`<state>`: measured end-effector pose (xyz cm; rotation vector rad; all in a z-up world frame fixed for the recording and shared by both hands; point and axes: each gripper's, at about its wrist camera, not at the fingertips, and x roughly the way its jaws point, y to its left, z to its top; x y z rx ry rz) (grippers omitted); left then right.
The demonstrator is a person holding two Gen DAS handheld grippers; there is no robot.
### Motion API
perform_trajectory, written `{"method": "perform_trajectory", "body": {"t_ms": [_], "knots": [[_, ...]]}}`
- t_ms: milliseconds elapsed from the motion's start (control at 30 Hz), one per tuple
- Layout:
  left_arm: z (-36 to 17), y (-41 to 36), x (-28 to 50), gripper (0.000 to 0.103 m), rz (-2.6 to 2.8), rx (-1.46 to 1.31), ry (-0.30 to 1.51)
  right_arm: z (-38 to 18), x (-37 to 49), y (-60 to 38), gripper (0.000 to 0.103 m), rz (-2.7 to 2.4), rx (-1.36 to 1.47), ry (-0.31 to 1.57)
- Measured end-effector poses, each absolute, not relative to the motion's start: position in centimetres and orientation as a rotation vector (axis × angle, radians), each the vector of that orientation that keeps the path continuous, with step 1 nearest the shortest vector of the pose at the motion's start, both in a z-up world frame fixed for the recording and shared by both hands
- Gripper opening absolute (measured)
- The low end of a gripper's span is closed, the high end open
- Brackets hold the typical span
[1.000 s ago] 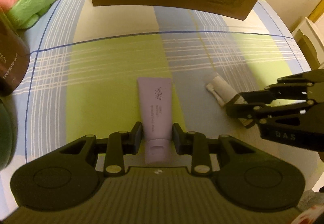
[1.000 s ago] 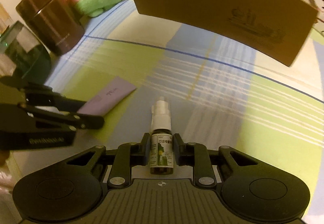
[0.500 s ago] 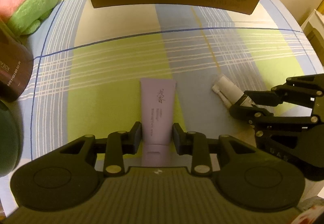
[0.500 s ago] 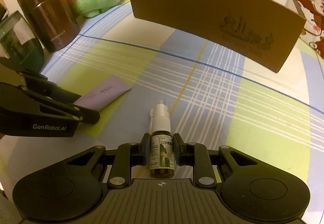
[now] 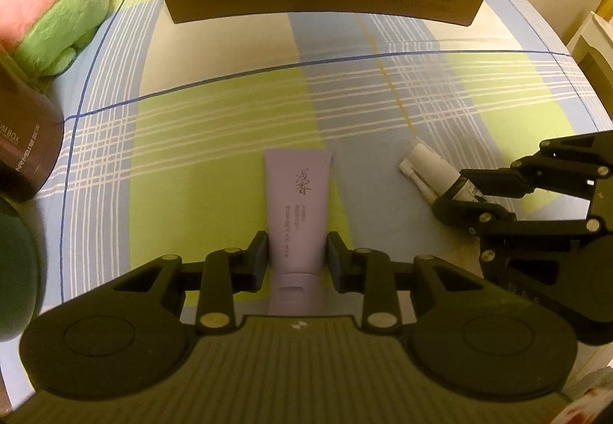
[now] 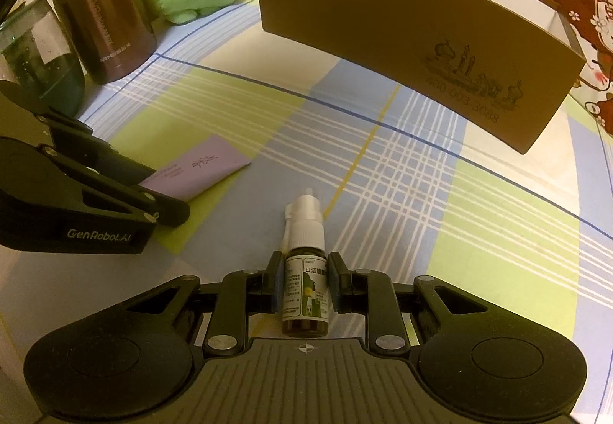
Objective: Organize rigid objects
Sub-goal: 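Lift the tube with the left gripper while the right lifts the spray bottle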
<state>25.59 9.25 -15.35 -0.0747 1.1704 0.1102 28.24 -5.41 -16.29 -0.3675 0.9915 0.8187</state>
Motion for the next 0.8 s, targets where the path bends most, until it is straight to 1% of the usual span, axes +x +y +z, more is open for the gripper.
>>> {"method": "perform_trajectory", "body": {"t_ms": [200,367,533,800], "knots": [[-15.1,9.6,25.4,0.028,0.100,-0.103,1.162,-16.2,28.7,-5.8,0.024,0.819,-0.325,1.010],[-14.2,10.0,25.3,0.028,0.108,-0.113,1.133,-16.0,29.8,-7.1,0.024,0.802,-0.195,1.070],[-13.2,10.4,25.5,0.028,0.117,-0.117,1.108,-15.1,30.5,-8.0,0.024,0.788,-0.122,1.070],[-14.8,10.7,26.1,0.029,0.109,-0.165,1.181,-14.5,30.7,-8.4,0.024,0.777,-0.096,1.066]]}}
